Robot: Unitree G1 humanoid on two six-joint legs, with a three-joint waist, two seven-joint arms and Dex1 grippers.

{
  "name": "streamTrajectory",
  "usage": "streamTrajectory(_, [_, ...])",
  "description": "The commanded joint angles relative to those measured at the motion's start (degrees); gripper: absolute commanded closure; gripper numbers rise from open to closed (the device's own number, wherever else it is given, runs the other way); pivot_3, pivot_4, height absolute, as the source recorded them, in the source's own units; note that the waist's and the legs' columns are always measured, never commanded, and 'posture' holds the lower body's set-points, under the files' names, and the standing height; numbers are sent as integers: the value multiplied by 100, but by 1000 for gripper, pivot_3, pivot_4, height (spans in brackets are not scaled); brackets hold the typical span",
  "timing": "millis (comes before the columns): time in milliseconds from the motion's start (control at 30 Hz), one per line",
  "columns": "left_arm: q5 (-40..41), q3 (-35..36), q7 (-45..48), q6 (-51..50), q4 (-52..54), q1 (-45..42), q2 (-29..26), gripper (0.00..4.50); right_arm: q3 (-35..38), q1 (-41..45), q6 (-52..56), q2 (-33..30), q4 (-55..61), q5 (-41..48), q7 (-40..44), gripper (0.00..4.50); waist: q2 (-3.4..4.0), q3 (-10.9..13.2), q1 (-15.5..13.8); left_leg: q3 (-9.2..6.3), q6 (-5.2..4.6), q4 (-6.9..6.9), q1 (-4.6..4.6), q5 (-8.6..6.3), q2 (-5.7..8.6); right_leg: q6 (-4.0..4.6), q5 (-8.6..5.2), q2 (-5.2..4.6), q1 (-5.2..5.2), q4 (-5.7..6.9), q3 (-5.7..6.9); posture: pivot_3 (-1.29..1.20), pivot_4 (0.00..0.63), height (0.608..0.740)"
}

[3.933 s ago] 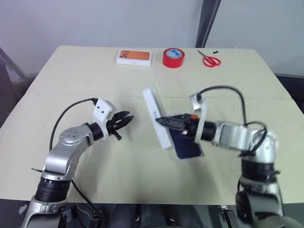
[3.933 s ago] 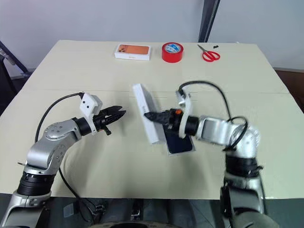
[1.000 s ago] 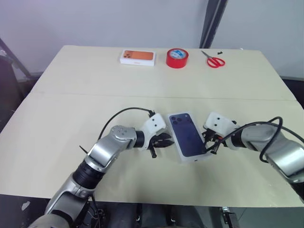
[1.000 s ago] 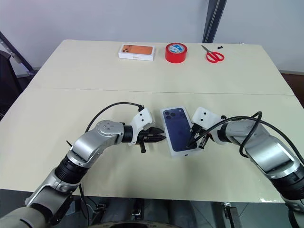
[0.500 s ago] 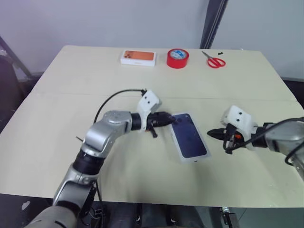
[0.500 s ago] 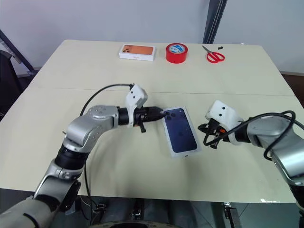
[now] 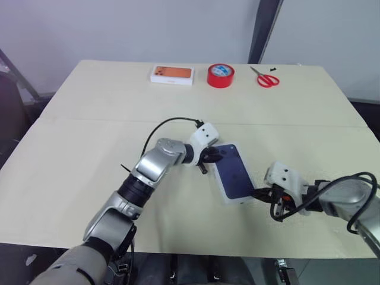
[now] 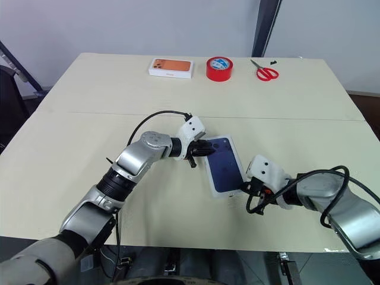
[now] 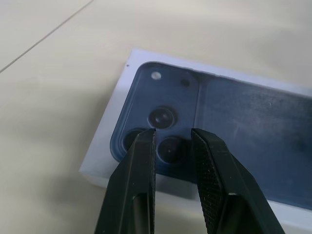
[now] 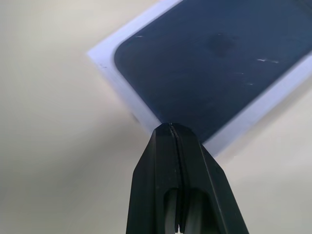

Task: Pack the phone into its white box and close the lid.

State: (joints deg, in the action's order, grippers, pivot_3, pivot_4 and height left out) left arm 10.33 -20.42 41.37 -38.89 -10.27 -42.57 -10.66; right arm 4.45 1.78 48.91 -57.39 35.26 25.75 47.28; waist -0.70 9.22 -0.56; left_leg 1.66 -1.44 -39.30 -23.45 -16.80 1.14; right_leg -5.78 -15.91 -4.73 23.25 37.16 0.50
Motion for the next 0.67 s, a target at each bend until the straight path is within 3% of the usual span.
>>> streamTrajectory(33, [226,737,-198,264,818,202,-166,3313,670,347,-272,233,-179,171,-137,4480,0,1,11,0,4,2,-2,2,-1,0,0,0,6,2,-1,0,150,725])
streamTrajectory(300, [449,2301,-656,108,2556,1839,-1286,3313,977,1098,-983,519,-2002,-30,-142,4480,3,-1,4,2,49,12,1,26,-1,0,1,-5,7,2,-2,0,150,725])
streamTrajectory(433, [852,3261,-900,2,3204,2772,-1436,3313,1044,1298,-1290,647,-2802,-25,-69,4480,4,-1,-5,2,49,14,0,25,-1,0,0,-10,8,1,-2,0,150,725])
streamTrajectory(667, [721,3482,-1190,192,3491,3689,-1596,3313,790,1590,-1713,685,-3486,-190,229,4480,5,-2,-5,5,29,14,0,13,8,1,0,-24,6,-1,-1,0,150,725])
